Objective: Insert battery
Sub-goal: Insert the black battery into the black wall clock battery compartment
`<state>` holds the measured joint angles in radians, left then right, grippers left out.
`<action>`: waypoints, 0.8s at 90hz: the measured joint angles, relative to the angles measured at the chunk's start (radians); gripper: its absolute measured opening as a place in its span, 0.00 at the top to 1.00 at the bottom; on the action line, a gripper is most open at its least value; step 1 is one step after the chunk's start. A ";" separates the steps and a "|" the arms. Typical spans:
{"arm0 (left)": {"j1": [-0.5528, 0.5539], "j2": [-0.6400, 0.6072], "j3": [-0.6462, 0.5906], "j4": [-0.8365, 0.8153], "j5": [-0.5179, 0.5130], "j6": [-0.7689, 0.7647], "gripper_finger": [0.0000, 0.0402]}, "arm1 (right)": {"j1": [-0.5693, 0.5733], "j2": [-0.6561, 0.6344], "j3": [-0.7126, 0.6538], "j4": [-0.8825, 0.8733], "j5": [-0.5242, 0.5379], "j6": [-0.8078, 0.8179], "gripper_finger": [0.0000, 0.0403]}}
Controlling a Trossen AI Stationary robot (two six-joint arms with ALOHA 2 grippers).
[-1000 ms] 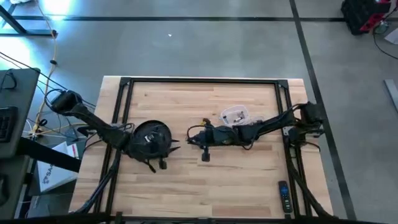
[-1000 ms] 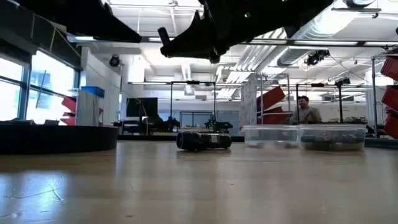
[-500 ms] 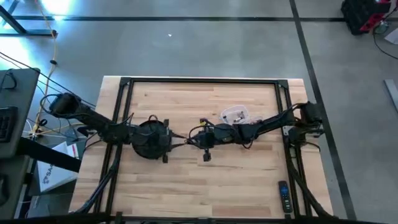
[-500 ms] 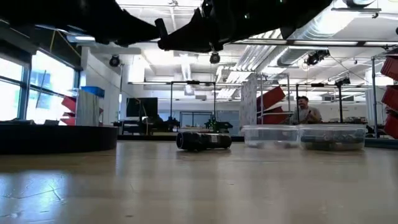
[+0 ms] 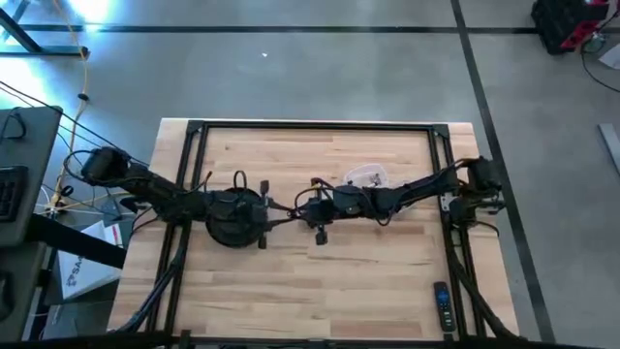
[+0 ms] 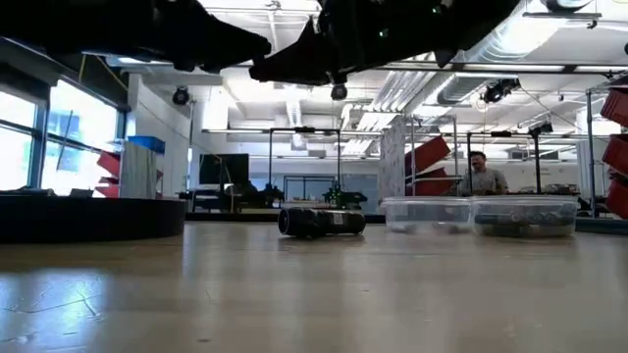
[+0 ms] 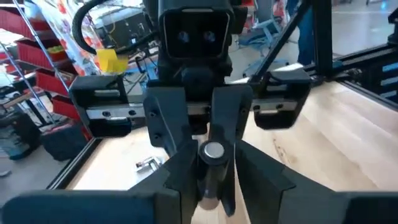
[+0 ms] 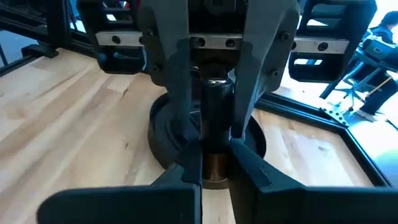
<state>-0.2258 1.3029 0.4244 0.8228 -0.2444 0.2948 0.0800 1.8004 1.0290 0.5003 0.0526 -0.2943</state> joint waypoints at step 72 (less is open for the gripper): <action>0.000 -0.266 0.303 -1.249 -0.071 -0.257 0.94 | -0.044 0.038 0.003 0.007 0.014 0.090 0.57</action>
<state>-0.2256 1.0373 0.7275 -0.4260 -0.3152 0.0379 0.0364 1.8383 1.0318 0.5069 0.0662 -0.2039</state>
